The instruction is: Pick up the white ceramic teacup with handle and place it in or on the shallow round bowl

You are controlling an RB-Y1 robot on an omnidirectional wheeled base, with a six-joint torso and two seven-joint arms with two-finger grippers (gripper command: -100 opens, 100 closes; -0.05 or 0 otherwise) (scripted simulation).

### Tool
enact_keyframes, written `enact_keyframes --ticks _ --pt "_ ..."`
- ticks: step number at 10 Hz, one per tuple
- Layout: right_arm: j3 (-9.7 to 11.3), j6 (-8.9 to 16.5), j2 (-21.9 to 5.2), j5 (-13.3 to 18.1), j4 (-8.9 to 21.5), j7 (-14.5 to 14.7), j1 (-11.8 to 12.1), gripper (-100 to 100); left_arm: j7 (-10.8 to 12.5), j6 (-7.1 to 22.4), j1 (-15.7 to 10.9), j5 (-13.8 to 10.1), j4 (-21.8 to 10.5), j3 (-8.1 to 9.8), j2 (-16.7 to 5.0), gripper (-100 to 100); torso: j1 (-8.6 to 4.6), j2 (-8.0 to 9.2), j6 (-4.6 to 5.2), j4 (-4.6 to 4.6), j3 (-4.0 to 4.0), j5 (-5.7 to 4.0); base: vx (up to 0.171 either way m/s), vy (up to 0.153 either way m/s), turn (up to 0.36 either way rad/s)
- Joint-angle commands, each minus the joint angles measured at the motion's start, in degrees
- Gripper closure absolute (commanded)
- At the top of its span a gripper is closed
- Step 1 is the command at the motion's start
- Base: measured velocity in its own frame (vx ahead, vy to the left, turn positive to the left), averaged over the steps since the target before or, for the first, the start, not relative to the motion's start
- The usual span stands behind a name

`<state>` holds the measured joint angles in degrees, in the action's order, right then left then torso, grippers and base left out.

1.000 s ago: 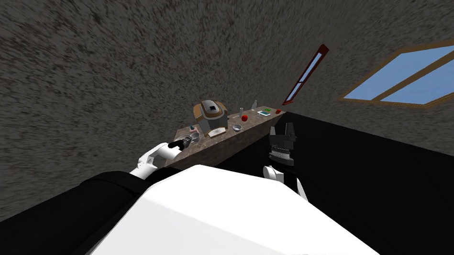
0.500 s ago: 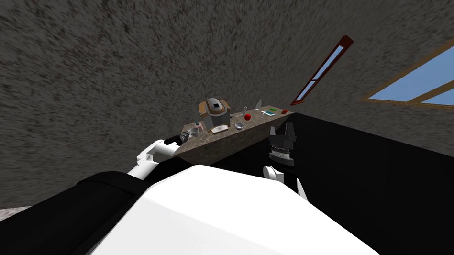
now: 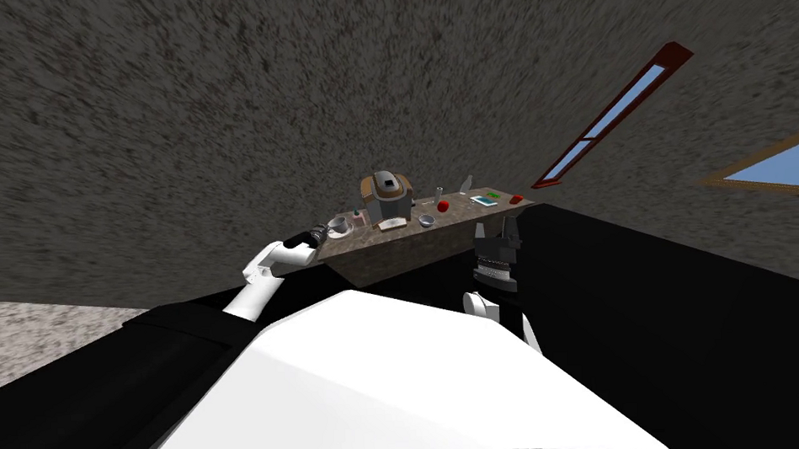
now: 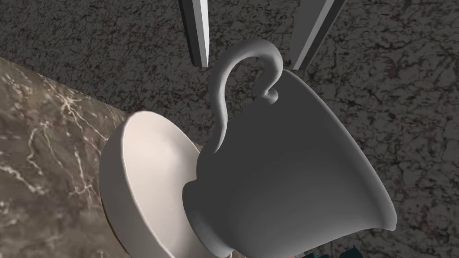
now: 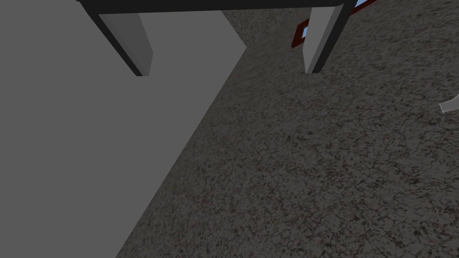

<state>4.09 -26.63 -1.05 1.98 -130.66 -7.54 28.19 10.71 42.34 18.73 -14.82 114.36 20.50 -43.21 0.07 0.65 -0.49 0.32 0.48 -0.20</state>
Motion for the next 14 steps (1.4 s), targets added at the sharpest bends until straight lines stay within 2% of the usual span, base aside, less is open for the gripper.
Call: enact_keyframes --ticks 1,6,12,13,14 --pt "0.00 0.00 0.00 0.00 0.00 0.00 0.00 0 -0.24 -1.92 -1.59 0.51 -1.31 1.65 2.08 100 0.00 0.00 0.00 0.00 0.00 0.00 -0.055 -0.028 0.131" --pt "0.00 0.00 -0.01 0.00 0.00 0.00 0.00 0 0.62 -7.92 -4.56 2.21 -5.33 2.52 5.44 100 0.14 -0.27 0.12 0.00 -0.13 -0.02 -0.016 0.008 0.044" --pt "-0.01 0.00 -0.01 0.00 0.00 0.00 0.01 0 3.45 -17.56 -6.80 5.35 -10.52 1.22 9.51 100 0.18 -0.31 0.17 0.07 -0.11 -0.08 0.008 0.050 -0.025" --pt "-0.01 0.00 -0.01 0.00 0.00 0.00 0.01 0 3.45 -17.88 -6.80 5.35 -10.52 1.22 9.51 100 0.18 -0.32 0.17 0.08 -0.11 -0.09 0.010 0.040 -0.025" --pt "-0.01 0.00 -0.01 0.00 0.00 0.00 0.01 0 4.00 -19.64 -7.07 5.90 -11.39 0.89 10.18 100 0.11 -0.27 0.15 0.10 -0.07 -0.12 0.009 0.034 -0.022"
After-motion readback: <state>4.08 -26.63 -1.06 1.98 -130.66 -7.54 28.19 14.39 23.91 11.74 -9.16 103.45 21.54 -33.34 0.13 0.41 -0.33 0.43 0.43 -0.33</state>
